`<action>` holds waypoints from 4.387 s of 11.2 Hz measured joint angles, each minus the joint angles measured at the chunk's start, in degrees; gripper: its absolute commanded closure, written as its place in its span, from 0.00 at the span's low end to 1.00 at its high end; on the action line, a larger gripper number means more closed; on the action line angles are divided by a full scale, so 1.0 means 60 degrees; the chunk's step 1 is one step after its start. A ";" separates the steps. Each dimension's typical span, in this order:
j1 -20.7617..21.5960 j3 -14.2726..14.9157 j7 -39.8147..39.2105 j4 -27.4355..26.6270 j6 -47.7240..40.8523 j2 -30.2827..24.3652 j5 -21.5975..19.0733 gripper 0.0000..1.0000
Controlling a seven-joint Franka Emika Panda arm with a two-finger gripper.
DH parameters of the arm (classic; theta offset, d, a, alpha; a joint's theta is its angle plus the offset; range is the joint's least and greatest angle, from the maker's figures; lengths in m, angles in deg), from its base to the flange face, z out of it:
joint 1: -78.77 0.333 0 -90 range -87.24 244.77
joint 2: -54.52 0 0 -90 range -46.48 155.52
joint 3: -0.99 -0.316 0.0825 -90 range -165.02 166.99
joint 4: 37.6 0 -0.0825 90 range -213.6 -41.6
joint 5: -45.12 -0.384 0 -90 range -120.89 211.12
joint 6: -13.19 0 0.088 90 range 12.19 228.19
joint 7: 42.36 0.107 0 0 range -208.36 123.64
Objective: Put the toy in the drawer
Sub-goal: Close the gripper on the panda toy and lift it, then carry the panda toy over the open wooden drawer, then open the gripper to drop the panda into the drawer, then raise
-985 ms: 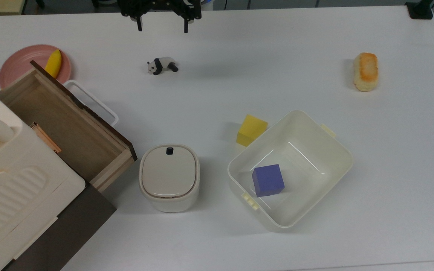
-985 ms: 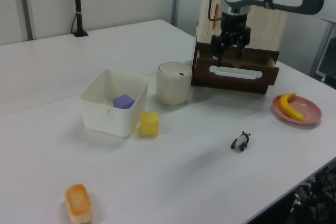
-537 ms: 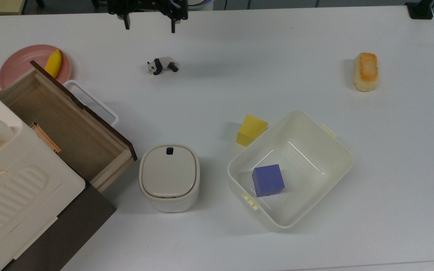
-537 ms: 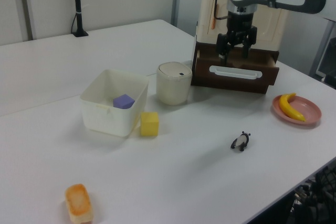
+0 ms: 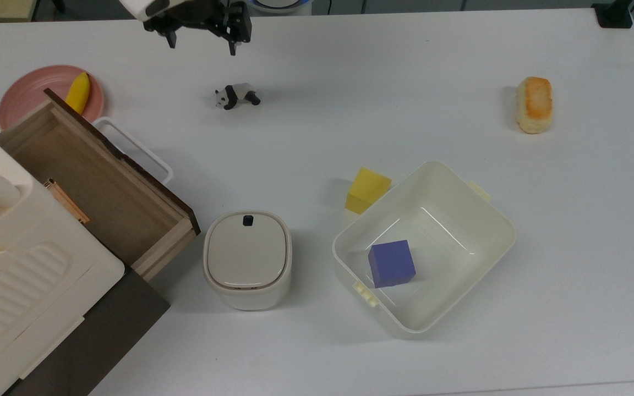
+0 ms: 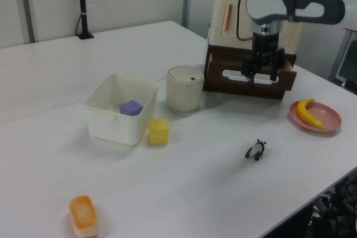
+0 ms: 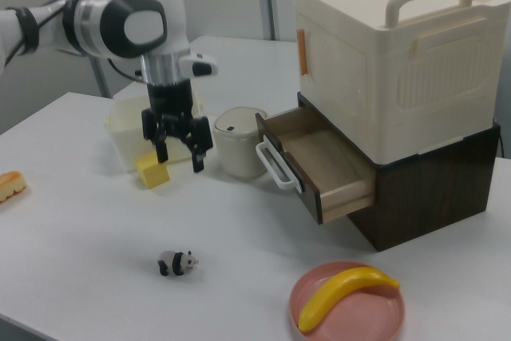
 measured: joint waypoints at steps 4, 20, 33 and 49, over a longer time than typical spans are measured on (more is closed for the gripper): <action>-0.0007 0.0000 0.0009 -0.1518 0.0344 0.0054 -0.0001 0.00; 0.0063 -0.0101 0.0665 -0.2498 0.2032 0.1786 -0.0080 0.65; -0.0024 -0.0085 0.0691 0.1092 0.1559 0.1798 -0.0418 0.77; -0.0943 -0.0106 0.0763 0.2032 0.7087 0.2362 -0.0421 0.00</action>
